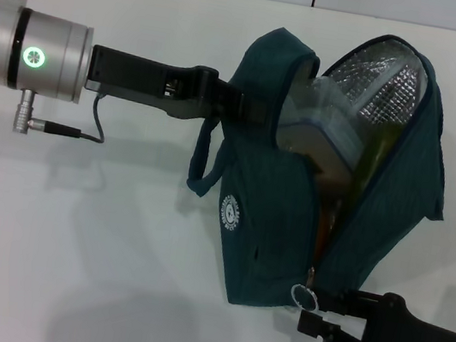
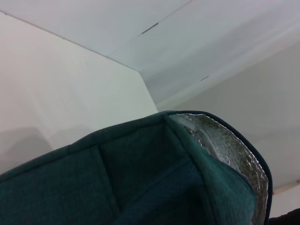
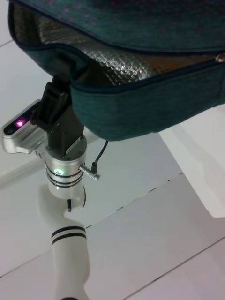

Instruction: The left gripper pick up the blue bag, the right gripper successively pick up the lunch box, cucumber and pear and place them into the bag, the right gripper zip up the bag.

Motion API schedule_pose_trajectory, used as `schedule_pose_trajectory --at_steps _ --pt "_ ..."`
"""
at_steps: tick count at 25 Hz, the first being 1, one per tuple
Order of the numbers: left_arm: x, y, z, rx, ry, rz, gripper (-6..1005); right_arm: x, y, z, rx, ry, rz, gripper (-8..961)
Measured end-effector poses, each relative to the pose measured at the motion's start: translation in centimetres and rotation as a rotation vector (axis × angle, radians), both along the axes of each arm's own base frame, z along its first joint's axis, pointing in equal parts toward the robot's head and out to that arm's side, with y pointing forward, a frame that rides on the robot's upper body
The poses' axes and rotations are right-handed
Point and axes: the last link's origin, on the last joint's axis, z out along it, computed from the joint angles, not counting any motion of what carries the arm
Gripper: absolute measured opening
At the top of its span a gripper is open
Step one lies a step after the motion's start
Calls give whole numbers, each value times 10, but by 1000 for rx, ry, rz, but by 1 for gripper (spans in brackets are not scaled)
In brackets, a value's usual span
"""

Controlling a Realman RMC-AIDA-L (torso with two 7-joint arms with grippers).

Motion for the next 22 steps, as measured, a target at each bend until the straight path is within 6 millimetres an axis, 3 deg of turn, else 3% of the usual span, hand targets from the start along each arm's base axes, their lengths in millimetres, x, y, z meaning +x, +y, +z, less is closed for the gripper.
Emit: schedule_pose_trajectory --at_steps 7,22 --pt "0 0 0 0 0 0 37 0 1 0 2 -5 -2 313" --pt "0 0 0 -2 0 -2 37 -3 7 -3 -17 -25 -2 246"
